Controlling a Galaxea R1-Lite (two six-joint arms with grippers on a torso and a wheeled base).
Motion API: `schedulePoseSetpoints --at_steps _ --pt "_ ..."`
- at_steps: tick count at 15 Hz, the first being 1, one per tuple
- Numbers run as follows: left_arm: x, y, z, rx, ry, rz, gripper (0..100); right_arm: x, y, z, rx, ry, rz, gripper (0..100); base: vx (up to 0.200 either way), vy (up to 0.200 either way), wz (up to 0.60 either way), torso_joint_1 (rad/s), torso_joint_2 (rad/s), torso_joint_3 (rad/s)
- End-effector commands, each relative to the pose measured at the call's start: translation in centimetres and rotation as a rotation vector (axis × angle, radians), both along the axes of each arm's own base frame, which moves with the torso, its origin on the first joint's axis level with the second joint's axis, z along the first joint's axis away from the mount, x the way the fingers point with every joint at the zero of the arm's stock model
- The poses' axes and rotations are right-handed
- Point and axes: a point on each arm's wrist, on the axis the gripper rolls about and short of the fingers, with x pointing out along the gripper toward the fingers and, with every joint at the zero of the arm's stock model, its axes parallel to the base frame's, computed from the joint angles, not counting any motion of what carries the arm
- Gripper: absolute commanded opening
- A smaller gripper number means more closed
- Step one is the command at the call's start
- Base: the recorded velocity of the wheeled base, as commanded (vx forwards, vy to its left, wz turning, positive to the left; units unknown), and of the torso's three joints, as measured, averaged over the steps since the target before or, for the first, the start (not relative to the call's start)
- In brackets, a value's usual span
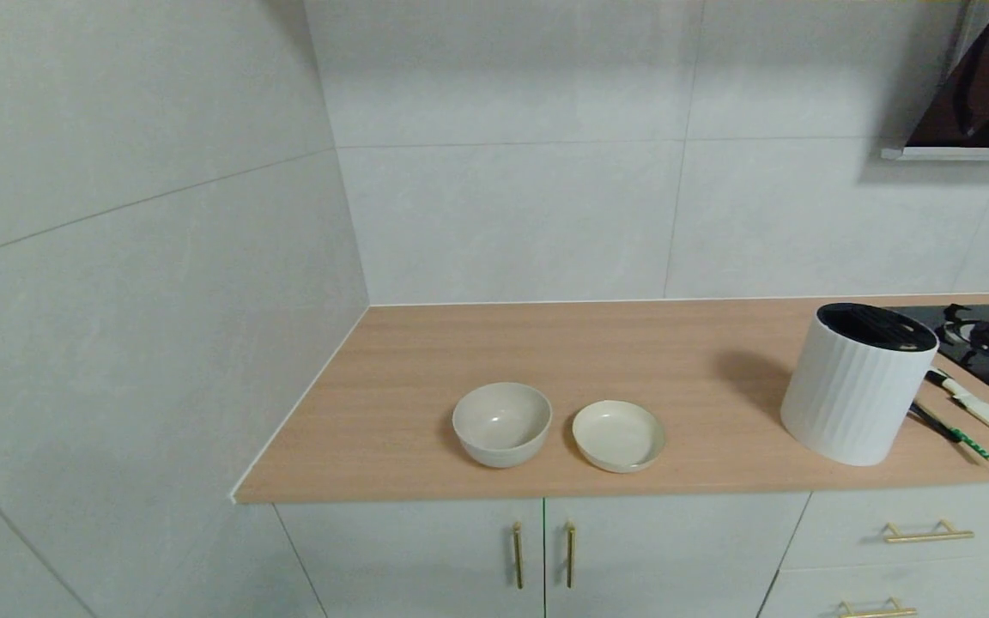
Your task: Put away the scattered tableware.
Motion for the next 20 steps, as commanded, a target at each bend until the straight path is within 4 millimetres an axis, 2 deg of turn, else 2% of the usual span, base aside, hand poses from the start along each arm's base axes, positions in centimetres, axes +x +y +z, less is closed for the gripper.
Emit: schedulePoseSetpoints --at_steps 1,14,20 --pt "0.0 0.0 0.01 0.0 -0.001 0.0 100 0.0 0.0 0.0 0.0 0.0 -0.003 100 0.0 0.0 0.0 0.0 0.0 0.0" --pt "0.0 0.0 0.01 0.0 -0.001 0.0 100 0.0 0.0 0.0 0.0 0.0 0.001 100 0.0 0.0 0.0 -0.004 0.01 0.005" --pt "0.01 0.0 0.01 0.0 0.001 0.0 100 0.0 0.0 0.0 0.0 0.0 -0.001 100 0.0 0.0 0.0 -0.189 0.42 0.228"
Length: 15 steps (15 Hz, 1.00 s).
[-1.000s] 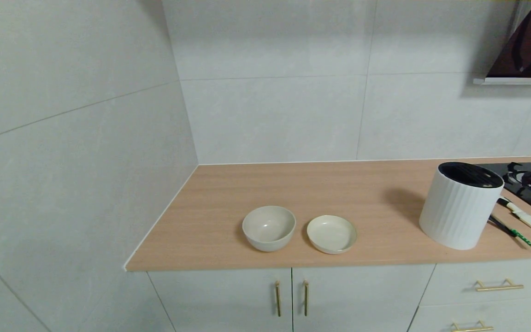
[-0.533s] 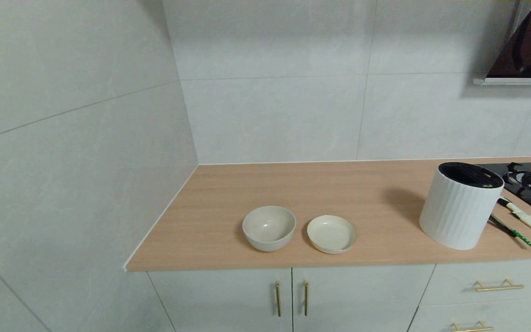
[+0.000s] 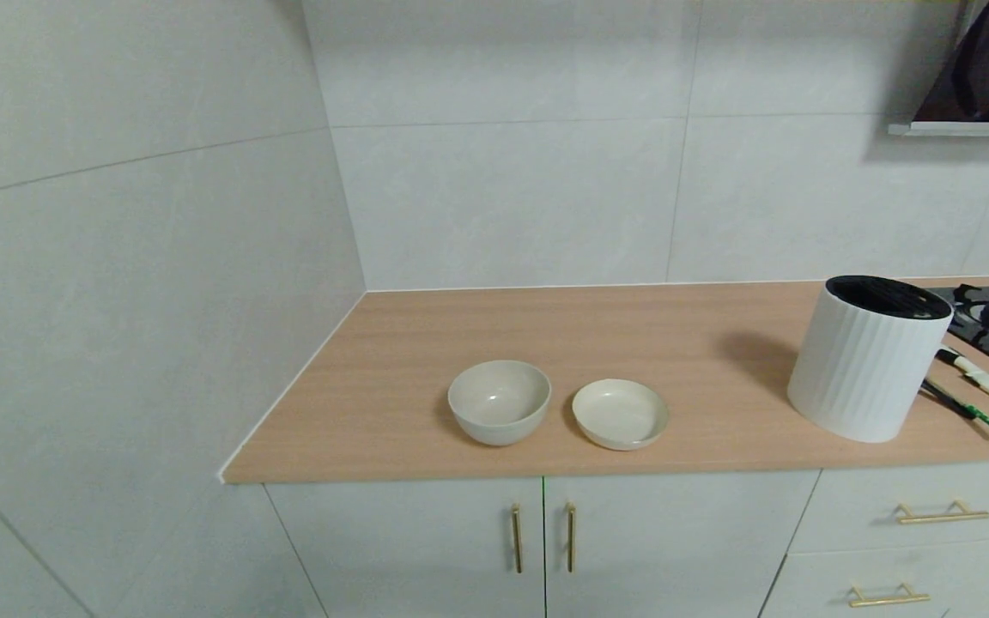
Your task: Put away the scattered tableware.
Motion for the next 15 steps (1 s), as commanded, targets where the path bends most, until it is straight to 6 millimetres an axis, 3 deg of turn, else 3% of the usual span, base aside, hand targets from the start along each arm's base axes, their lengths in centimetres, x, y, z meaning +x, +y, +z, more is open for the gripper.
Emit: schedulePoseSetpoints --at_steps 1,15 --pt "0.01 0.0 0.01 0.0 0.001 0.001 100 0.0 0.0 0.0 -0.001 0.0 0.0 100 0.0 0.0 0.0 -0.246 0.55 0.29" --pt "0.01 0.0 0.01 0.0 0.001 0.001 100 0.0 0.0 0.0 -0.001 0.0 -0.001 100 0.0 0.0 0.0 -0.222 0.52 0.291"
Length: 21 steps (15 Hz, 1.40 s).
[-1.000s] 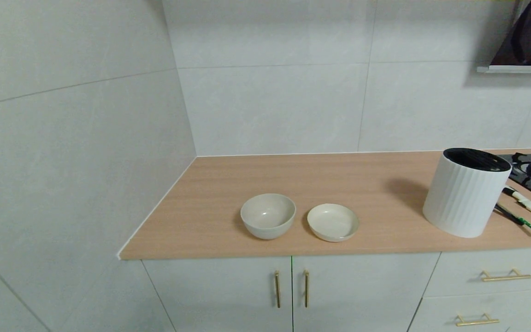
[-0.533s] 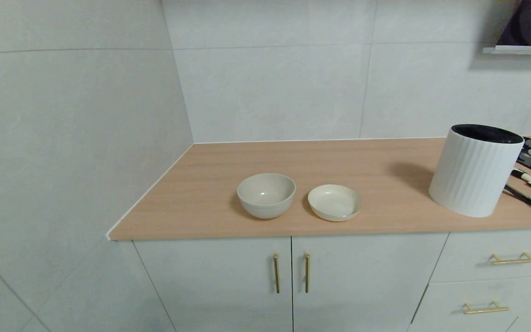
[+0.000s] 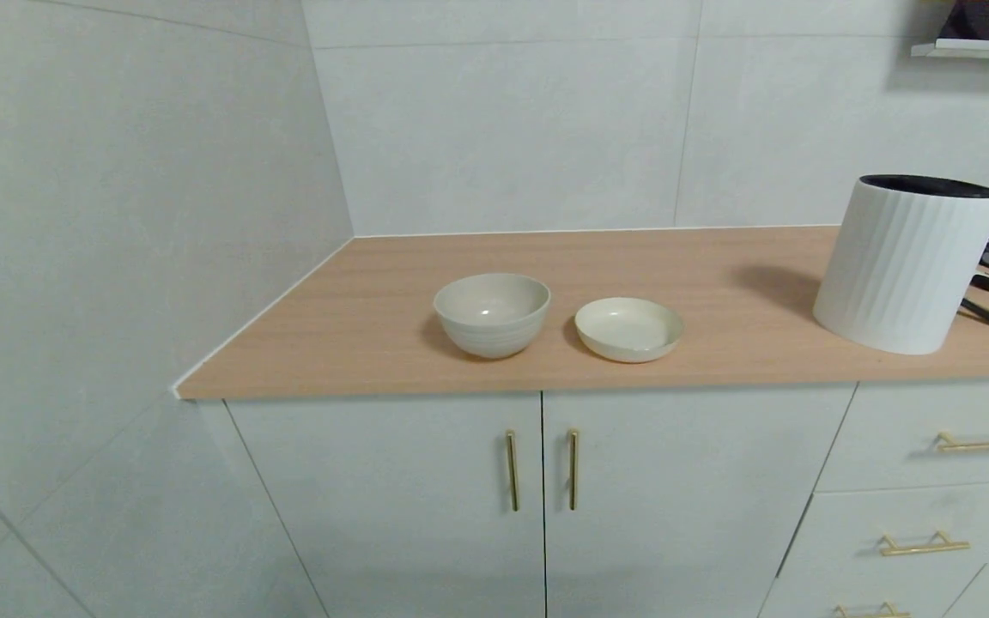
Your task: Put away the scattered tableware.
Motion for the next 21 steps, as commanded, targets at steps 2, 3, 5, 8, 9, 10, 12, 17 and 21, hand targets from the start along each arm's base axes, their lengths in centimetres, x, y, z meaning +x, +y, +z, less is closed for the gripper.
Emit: schedulePoseSetpoints --at_steps 2,3,5,8,9,10,12,17,21 --pt "0.0 0.0 -0.01 0.0 0.0 0.0 100 0.0 0.0 0.0 0.0 0.0 0.001 100 0.0 0.0 0.0 -0.185 0.48 0.286" --pt "0.0 0.0 -0.01 0.0 0.0 0.0 100 0.0 0.0 0.0 0.0 0.0 0.001 100 0.0 0.0 0.0 -0.173 0.48 0.3" --pt "0.0 0.0 -0.01 0.0 0.0 0.0 100 0.0 0.0 0.0 0.0 0.0 -0.001 100 0.0 0.0 0.0 -0.166 0.46 0.293" --pt "0.0 0.0 -0.01 0.0 0.0 0.0 100 0.0 0.0 0.0 0.0 0.0 -0.001 100 0.0 0.0 0.0 -0.147 0.45 0.31" --pt "0.0 0.0 -0.01 0.0 0.0 0.0 100 0.0 0.0 0.0 0.0 0.0 0.001 100 0.0 0.0 0.0 -0.129 0.45 0.32" --pt "0.0 0.0 -0.01 0.0 0.0 0.0 100 0.0 0.0 0.0 0.0 0.0 0.001 100 0.0 0.0 0.0 -0.119 0.45 0.31" --pt "0.0 0.0 -0.01 0.0 0.0 0.0 100 0.0 0.0 0.0 0.0 0.0 0.001 100 0.0 0.0 0.0 -0.107 0.44 0.334" --pt "0.0 0.0 -0.01 0.0 0.0 0.0 100 0.0 0.0 0.0 0.0 0.0 0.001 100 0.0 0.0 0.0 -0.023 0.11 0.078" --pt "0.0 0.0 -0.01 -0.002 0.0 0.0 100 0.0 0.0 0.0 -0.002 0.0 -0.002 100 0.0 0.0 0.0 0.0 0.0 0.0"
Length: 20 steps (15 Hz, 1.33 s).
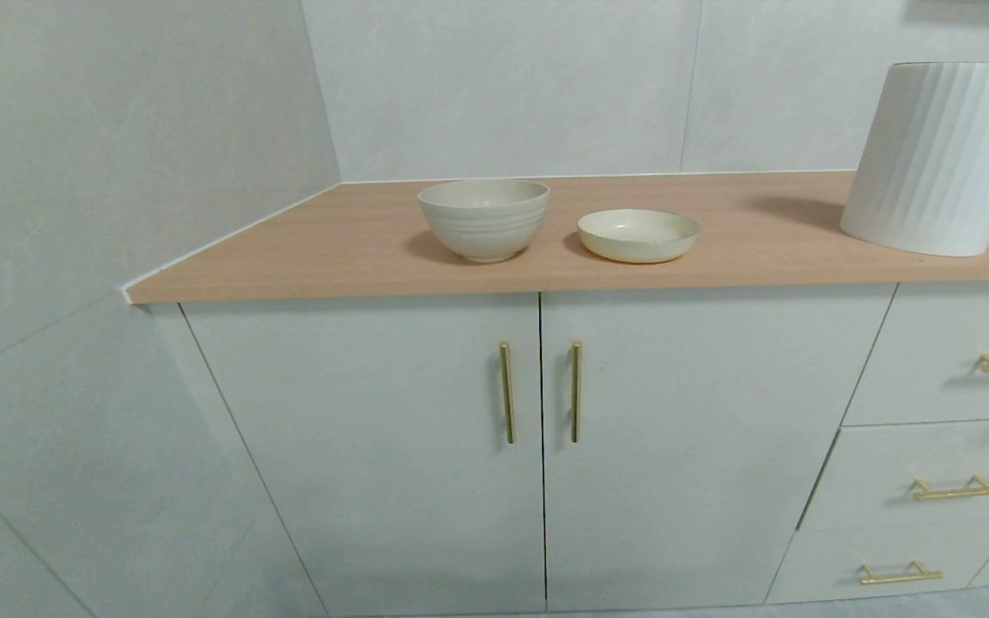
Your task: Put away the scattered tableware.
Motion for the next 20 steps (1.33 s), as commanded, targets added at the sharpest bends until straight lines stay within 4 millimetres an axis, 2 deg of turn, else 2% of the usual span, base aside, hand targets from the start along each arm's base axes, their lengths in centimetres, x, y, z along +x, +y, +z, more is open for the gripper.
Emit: schedulePoseSetpoints --at_steps 1,9,11,12,14,17,20 --pt "0.0 0.0 0.0 -0.001 -0.001 0.0 100 0.0 0.0 0.0 0.0 0.0 -0.001 100 0.0 0.0 0.0 0.0 0.0 0.0" --pt "0.0 0.0 0.0 0.002 0.001 0.0 100 0.0 0.0 0.0 -0.006 0.0 0.002 100 0.0 0.0 0.0 0.0 0.0 0.0" --pt "0.0 0.0 0.0 0.002 -0.001 0.0 100 -0.7 0.2 4.9 0.039 -0.079 0.134 100 0.0 0.0 0.0 0.0 0.0 0.0" --pt "0.0 0.0 0.0 0.002 -0.001 0.0 100 -0.2 0.3 6.0 0.046 -0.042 0.178 100 0.0 0.0 0.0 0.0 0.0 0.0" --pt "0.0 0.0 0.0 0.002 -0.001 0.0 100 1.7 0.6 8.1 0.055 0.064 0.307 100 0.0 0.0 0.0 0.0 0.0 0.0" --pt "0.0 0.0 0.0 0.002 0.001 0.0 100 7.9 1.3 10.5 0.096 0.324 0.445 100 0.0 0.0 0.0 0.0 0.0 0.0" --pt "0.0 0.0 0.0 0.0 0.001 0.0 100 14.1 2.8 11.8 0.099 0.448 0.519 100 0.0 0.0 0.0 0.0 0.0 0.0"
